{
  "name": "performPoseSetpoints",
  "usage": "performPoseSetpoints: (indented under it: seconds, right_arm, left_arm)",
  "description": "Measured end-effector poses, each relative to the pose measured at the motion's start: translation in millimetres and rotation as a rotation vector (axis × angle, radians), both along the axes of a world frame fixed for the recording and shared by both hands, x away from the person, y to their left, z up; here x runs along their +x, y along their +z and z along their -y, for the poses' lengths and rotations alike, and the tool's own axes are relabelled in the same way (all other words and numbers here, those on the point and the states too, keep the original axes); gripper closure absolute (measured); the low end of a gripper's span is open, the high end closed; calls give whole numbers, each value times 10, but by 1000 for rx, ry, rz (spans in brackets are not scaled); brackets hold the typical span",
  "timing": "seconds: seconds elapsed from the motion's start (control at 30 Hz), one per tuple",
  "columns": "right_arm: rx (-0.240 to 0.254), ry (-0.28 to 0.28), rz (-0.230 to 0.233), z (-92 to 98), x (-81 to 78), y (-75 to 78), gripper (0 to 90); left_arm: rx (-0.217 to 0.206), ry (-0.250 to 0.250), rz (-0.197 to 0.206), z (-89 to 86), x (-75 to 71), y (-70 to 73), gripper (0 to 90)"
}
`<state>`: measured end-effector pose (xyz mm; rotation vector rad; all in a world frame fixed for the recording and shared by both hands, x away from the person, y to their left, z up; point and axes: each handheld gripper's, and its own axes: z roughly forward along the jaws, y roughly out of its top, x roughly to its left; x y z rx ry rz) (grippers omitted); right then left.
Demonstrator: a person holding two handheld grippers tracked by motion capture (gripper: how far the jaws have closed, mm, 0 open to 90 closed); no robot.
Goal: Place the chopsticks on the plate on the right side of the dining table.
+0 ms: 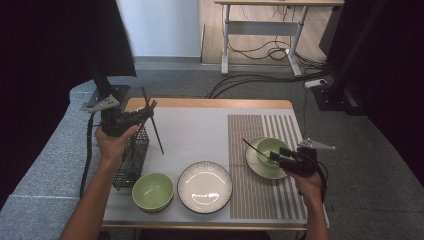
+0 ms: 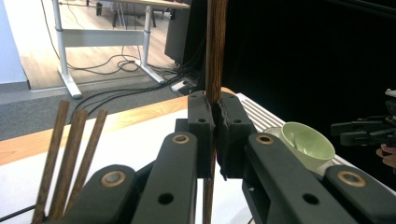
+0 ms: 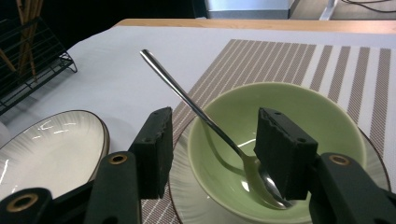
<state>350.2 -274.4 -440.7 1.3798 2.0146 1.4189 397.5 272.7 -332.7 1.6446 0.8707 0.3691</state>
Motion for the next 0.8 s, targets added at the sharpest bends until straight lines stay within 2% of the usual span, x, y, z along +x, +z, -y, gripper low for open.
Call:
performPoseSetpoints:
  seconds: [0.4,0.5,0.8]
  right_arm:
    - [-9,31,19,-146,-8,39,471]
    - [-10,47,41,-226,-12,51,473]
    - [-22,94,27,-403,16,31,472]
  left_arm:
    - [10,-23,-6,97,-12,-42,850]
    - [21,-35,-9,135,-17,-63,850]
    - [20,-54,-12,241,-6,-85,851]
